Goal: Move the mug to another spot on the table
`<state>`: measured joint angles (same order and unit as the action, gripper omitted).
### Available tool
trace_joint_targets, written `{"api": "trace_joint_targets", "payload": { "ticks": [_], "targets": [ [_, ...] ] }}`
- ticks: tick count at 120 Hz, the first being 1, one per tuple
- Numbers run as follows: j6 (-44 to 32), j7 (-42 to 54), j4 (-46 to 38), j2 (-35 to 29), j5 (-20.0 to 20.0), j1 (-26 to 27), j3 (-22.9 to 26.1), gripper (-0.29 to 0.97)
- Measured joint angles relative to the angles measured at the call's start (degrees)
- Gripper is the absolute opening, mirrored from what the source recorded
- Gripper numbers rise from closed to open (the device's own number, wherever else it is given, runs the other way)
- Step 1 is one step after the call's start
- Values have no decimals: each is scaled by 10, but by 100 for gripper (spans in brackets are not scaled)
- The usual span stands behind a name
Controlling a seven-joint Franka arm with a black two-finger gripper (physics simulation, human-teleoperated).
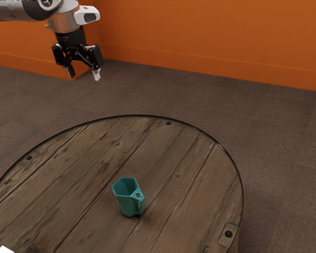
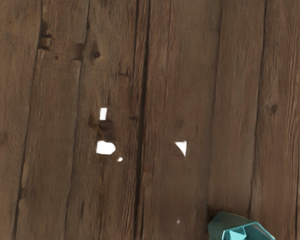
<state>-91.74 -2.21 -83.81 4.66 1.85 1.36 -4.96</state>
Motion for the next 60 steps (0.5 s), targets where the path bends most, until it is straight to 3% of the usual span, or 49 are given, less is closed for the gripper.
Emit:
{"api": "trace_joint_targets", "payload": {
  "ticks": [25, 48, 60],
  "targets": [
    [-4, -26, -5, -5, 5, 3, 0, 66],
    [-19, -212, -110, -72, 31, 20, 2, 66],
    [-46, -305, -177, -77, 37, 73, 3, 66]
  ]
}}
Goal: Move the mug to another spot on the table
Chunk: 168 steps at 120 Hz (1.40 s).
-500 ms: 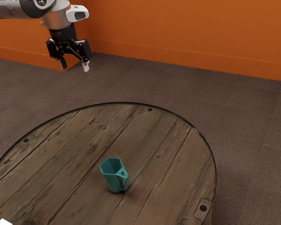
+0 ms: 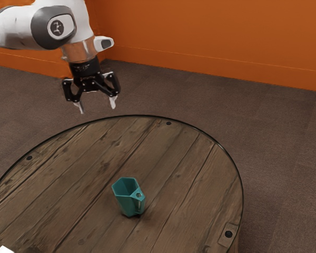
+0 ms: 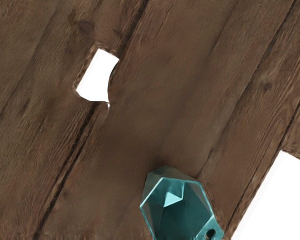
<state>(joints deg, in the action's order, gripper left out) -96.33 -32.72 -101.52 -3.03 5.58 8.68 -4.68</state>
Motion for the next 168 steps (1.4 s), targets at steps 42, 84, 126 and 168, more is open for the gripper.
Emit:
{"api": "trace_joint_targets", "payload": {
  "ticks": [42, 84, 126, 168],
  "targets": [
    [-159, -243, -156, 1, 21, 134, 0, 66],
    [-290, -382, -272, -30, 24, 114, 2, 66],
    [-344, -511, -302, 2, 3, 158, 6, 66],
    [-379, -628, -300, 61, -43, 185, 8, 66]
  ]
}}
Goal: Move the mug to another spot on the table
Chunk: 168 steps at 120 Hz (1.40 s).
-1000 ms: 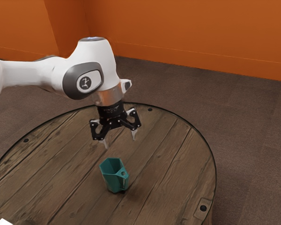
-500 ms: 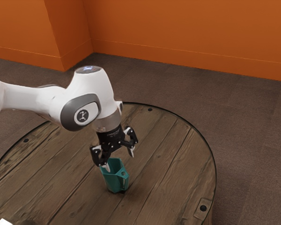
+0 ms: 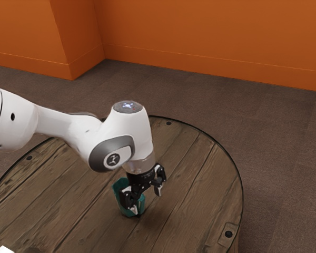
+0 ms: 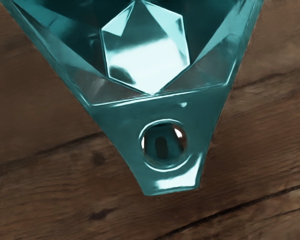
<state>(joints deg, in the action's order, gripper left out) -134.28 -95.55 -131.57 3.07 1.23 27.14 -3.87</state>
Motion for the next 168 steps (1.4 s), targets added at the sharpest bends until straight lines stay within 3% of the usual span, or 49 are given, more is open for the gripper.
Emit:
{"api": "trace_joint_targets", "payload": {
  "ticks": [18, 61, 87, 117, 153, 168],
  "targets": [
    [-20, -34, 0, 24, -14, -34, -2, 66],
    [-55, -86, 1, 49, -32, -26, -2, 65],
    [-64, -105, 2, 55, -55, -24, -2, 59],
    [-68, -121, 2, 63, -75, -23, -2, 48],
    [-66, -133, 2, 61, -79, -21, -2, 20],
    [-65, -136, 2, 59, -79, -17, -2, 14]
  ]
}}
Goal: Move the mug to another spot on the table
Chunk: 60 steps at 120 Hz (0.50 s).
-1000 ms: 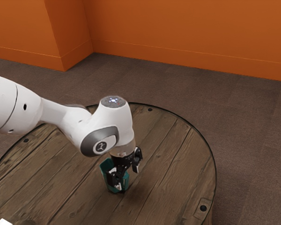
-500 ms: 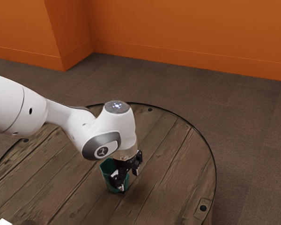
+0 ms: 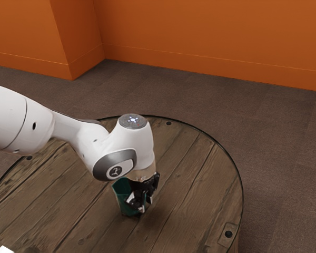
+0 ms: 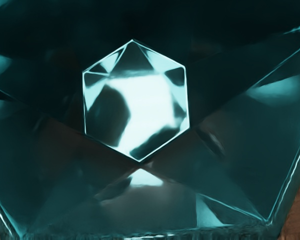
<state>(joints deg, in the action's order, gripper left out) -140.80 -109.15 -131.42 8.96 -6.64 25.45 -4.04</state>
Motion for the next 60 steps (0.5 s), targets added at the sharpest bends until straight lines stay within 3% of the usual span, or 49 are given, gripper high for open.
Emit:
{"api": "trace_joint_targets", "payload": {
  "ticks": [33, 60],
  "targets": [
    [7, -4, 0, -8, -4, 4, 0, 9],
    [17, -7, 0, -19, -31, 8, -1, 7]
  ]
}}
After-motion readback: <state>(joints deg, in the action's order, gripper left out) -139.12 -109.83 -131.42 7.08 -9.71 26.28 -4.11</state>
